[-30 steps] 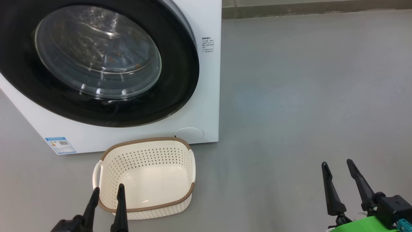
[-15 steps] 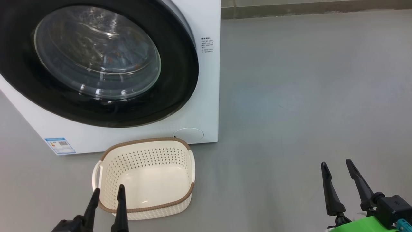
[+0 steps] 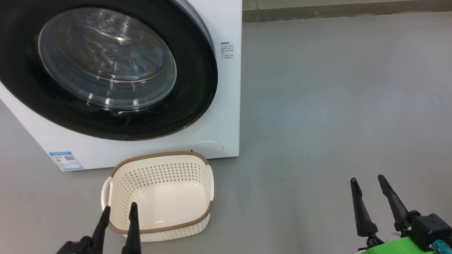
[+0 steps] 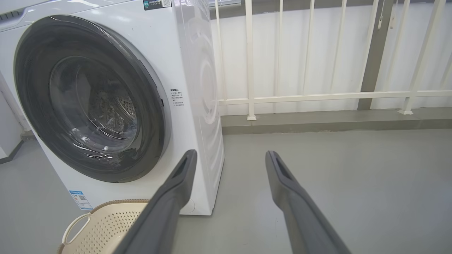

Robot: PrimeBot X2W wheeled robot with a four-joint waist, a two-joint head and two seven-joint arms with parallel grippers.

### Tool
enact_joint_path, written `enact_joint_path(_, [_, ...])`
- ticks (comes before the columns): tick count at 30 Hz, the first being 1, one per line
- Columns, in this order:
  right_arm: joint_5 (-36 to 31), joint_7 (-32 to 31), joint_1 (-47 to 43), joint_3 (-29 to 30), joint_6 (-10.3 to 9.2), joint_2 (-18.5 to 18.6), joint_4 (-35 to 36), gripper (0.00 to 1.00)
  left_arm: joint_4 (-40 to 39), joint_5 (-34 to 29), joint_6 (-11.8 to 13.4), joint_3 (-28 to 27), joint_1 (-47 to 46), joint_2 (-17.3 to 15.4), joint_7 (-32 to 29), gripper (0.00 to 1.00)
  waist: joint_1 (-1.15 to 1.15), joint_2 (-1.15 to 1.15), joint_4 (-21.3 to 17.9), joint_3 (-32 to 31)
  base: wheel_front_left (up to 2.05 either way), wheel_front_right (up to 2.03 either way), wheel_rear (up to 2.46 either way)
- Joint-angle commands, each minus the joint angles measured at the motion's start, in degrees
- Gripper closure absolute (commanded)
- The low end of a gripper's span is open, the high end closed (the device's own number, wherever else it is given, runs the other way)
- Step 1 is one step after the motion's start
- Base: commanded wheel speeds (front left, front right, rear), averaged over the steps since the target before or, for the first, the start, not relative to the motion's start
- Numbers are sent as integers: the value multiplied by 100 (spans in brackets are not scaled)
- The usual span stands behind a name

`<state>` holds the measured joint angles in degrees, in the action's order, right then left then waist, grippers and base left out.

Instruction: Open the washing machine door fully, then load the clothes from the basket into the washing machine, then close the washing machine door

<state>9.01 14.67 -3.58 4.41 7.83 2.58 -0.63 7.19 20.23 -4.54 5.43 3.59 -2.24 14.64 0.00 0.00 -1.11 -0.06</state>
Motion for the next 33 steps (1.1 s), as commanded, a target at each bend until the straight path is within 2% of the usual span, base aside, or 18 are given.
enact_joint_path(1, [-63,28,39,-166,-34,30,127,0,-111,36,-21,-183,-66,-64,36,0,0,0,-4,0,0,0,0])
enact_joint_path(23, [-22,27,63,-162,-34,30,73,0,-12,237,-61,-180,-71,-64,36,0,0,0,1,3,0,0,0])
enact_joint_path(24, [0,0,-1,-7,0,0,-52,100,102,231,-35,0,11,0,0,100,0,0,1,4,0,0,0])
enact_joint_path(30, [181,-27,-17,-17,0,-22,-339,100,344,366,-37,6,34,51,-39,100,1,0,4,4,0,0,0])
enact_joint_path(33, [396,-69,3,-23,0,-9,-358,100,350,538,-43,-20,13,45,-88,100,10,0,6,-3,0,0,0])
